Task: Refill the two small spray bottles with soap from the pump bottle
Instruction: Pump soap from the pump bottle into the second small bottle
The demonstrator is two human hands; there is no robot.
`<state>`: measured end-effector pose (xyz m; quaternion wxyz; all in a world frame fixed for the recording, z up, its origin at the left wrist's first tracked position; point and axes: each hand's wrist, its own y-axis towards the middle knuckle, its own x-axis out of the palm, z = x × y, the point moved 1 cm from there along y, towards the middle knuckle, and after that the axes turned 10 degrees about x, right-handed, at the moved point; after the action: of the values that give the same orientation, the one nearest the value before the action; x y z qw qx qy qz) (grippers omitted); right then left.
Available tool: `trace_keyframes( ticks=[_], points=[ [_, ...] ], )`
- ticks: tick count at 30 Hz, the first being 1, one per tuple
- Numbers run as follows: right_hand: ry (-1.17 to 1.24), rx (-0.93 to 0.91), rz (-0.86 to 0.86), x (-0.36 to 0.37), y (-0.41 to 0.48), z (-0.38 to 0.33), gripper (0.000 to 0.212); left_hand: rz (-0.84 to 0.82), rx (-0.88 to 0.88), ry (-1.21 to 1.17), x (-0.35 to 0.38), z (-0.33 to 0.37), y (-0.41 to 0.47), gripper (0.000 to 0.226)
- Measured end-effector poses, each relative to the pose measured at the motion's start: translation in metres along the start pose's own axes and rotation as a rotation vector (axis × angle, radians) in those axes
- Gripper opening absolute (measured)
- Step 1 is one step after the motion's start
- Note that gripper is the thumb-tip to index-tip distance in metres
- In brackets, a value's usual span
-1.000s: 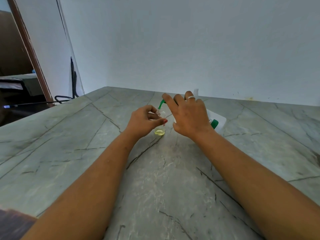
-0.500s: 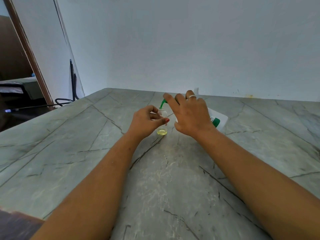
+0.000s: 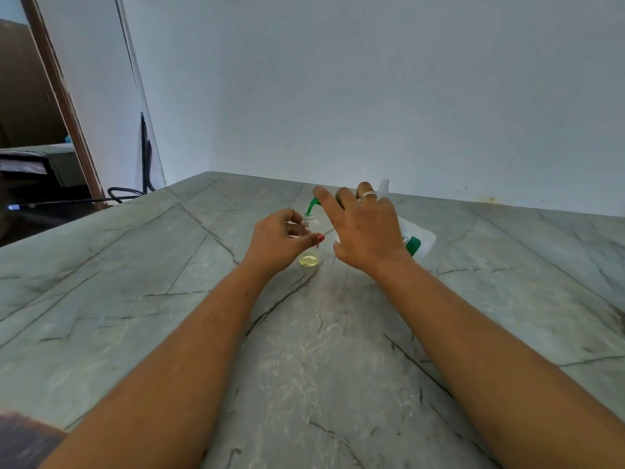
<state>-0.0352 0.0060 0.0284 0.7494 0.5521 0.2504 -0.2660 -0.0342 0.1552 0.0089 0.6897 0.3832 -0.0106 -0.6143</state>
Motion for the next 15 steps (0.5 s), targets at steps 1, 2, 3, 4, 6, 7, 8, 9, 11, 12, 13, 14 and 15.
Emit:
trace_keyframes(
  ticks=[1, 2, 3, 4, 6, 7, 8, 9, 11, 12, 13, 14, 15],
  points=[
    [0.004, 0.006, 0.0, -0.0001, 0.0001, 0.0005, 0.083, -0.005, 0.0, 0.002, 0.0006, 0.0003, 0.0001, 0.034],
    [0.012, 0.015, 0.003, -0.0008, 0.0005, 0.0007, 0.082, -0.01, 0.002, 0.009, 0.001, 0.0004, 0.0003, 0.034],
    [0.021, 0.022, 0.006, -0.0018, 0.0007, 0.0006, 0.08, -0.013, 0.005, 0.015, 0.001, 0.0, 0.0006, 0.034],
    [0.03, 0.025, 0.009, -0.0024, 0.0009, 0.0, 0.079, -0.013, 0.007, 0.019, 0.001, -0.0007, 0.0009, 0.034],
    [0.035, 0.023, 0.01, -0.0029, 0.0013, -0.0015, 0.078, -0.012, 0.008, 0.02, 0.001, -0.0017, 0.0013, 0.034],
    [0.033, 0.022, 0.01, -0.0028, 0.0014, -0.0021, 0.078, -0.01, 0.005, 0.021, 0.0011, -0.0022, 0.0013, 0.033],
    [0.032, 0.019, 0.012, -0.0025, 0.0019, -0.0029, 0.078, -0.008, 0.0, 0.021, 0.0011, -0.0027, 0.0012, 0.033],
    [0.031, 0.018, 0.012, -0.0021, 0.0022, -0.0036, 0.08, -0.005, -0.007, 0.015, 0.0011, -0.0032, 0.0016, 0.033],
    [0.024, 0.014, 0.006, -0.0005, 0.0029, -0.0053, 0.084, 0.006, -0.027, -0.012, 0.0003, -0.0038, 0.0023, 0.033],
    [0.014, 0.009, 0.004, 0.0002, 0.0031, -0.006, 0.087, 0.013, -0.037, -0.022, -0.0005, -0.004, 0.0029, 0.033],
    [0.003, 0.003, 0.003, 0.001, 0.003, -0.0064, 0.089, 0.018, -0.045, -0.025, -0.001, -0.0044, 0.0033, 0.032],
    [-0.005, 0.001, 0.003, 0.0018, 0.0029, -0.0064, 0.089, 0.02, -0.049, -0.024, -0.0014, -0.0047, 0.0034, 0.032],
    [-0.006, 0.003, 0.005, 0.0021, 0.0029, -0.0059, 0.089, 0.02, -0.048, -0.026, -0.0015, -0.0047, 0.0032, 0.032]
  ],
)
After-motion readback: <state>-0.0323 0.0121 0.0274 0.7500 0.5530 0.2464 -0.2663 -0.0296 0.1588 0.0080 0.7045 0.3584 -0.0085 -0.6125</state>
